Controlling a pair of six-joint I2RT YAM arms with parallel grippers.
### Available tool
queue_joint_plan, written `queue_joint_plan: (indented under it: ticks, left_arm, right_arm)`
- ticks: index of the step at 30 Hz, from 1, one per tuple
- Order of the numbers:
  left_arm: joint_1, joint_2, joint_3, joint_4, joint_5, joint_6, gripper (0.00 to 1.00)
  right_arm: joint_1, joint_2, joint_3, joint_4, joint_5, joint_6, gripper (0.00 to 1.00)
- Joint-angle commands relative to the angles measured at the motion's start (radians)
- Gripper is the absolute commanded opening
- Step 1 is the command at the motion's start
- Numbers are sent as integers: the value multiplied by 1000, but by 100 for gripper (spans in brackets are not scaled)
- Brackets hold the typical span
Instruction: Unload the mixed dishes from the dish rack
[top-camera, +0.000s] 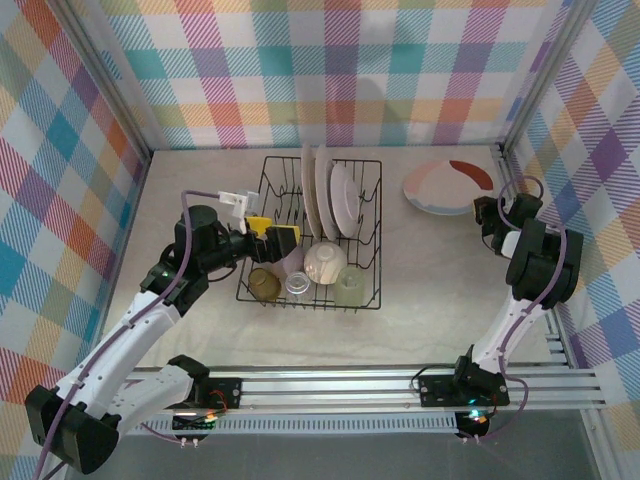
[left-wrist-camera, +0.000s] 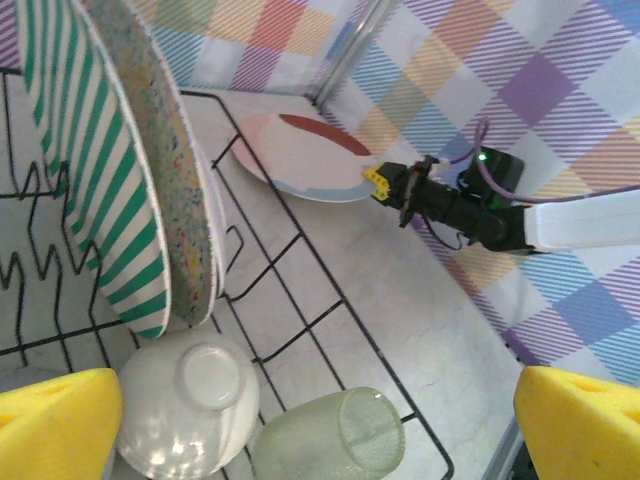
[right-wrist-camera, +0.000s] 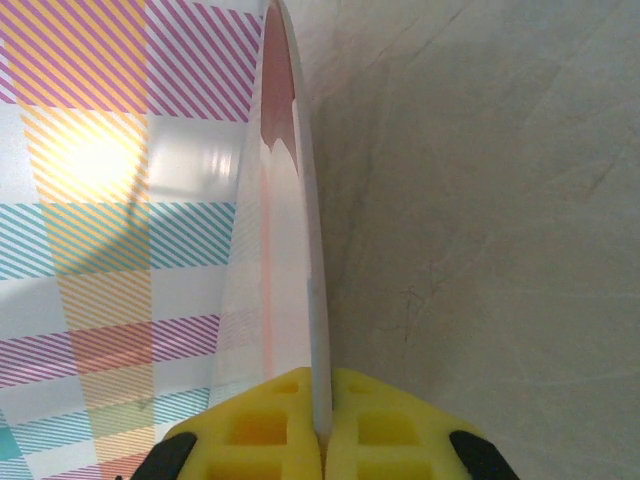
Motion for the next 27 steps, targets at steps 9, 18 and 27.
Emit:
queue_joint_plan:
  ticks: [9, 18, 27]
  left_arm:
    - [14, -42, -29, 90, 101, -19, 100]
    - [15, -52, -33, 95, 101, -23, 100]
    - [14, -55, -35, 96, 95, -24, 100]
  right_arm:
    - [-6, 77, 125, -98, -42, -7, 12]
    - [-6, 116, 224, -276, -47, -28, 22]
    - [-5, 142, 327, -509, -20, -78, 44]
